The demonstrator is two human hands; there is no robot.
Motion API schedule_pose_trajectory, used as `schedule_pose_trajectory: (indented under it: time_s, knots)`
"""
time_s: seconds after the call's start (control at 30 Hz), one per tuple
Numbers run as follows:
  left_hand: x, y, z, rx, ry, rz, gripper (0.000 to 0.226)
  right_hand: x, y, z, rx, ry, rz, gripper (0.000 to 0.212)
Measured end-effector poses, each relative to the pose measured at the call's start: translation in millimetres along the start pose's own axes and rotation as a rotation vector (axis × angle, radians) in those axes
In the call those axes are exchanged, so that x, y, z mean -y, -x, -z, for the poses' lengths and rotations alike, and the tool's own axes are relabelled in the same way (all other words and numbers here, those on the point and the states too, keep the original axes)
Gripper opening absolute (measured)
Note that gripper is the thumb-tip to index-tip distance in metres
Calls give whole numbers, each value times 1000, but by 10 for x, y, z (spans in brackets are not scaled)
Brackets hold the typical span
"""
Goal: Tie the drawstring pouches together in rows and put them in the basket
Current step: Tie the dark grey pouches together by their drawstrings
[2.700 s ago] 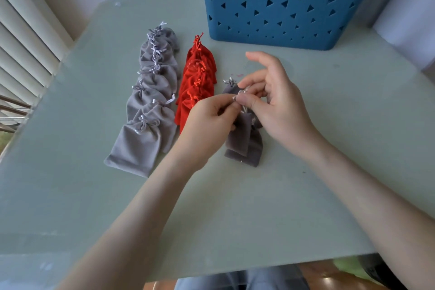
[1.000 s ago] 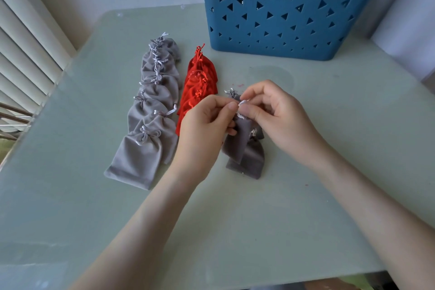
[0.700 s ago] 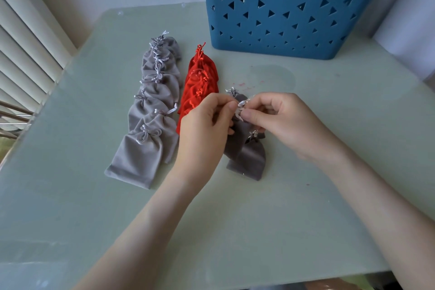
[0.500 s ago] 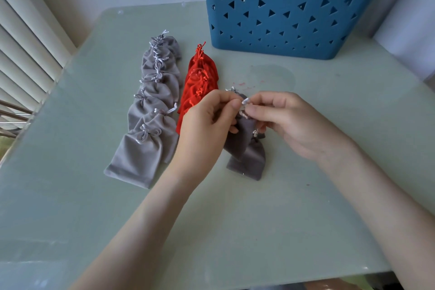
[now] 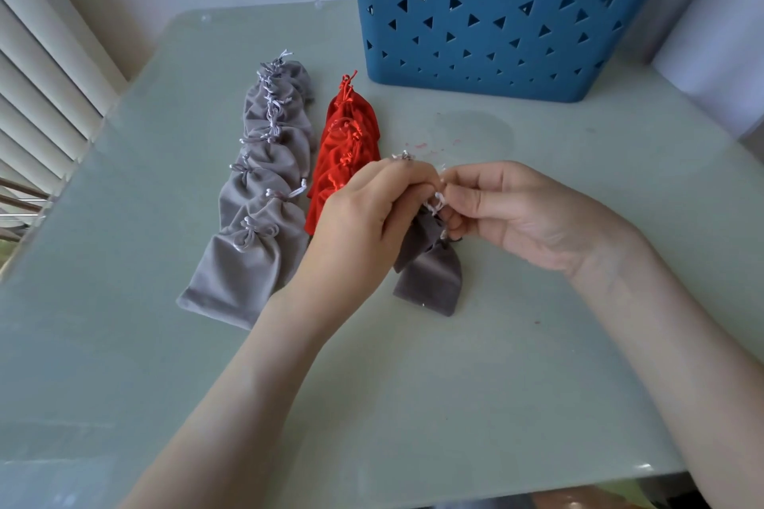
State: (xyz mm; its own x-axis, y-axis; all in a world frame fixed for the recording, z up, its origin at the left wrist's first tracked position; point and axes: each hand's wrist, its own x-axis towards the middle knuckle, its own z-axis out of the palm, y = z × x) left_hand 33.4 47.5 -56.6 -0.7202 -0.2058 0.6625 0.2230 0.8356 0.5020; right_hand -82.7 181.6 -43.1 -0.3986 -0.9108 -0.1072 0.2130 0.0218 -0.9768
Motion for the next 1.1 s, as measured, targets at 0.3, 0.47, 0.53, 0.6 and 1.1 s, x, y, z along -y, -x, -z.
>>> schedule_pose_trajectory:
  time_s: [0.3, 0.47, 0.53, 0.6, 1.1]
  knots:
    - [-91, -10, 35, 34, 290, 344, 11, -11, -18, -81, -150, 353, 109, 6]
    - [-95, -32, 44, 65, 517, 611, 9, -48, -35, -102, -235, 439, 155, 11]
    - [-73, -26, 51, 110, 484, 645, 5, -71, -44, -122, -267, 479, 177, 10]
    - [-59, -25, 56, 142, 435, 659, 5, -90, -52, -141, -307, 511, 190, 9]
    - [-44, 0, -66, 38, 185, 554, 12, -62, -75, -194, -281, 466, 179, 21]
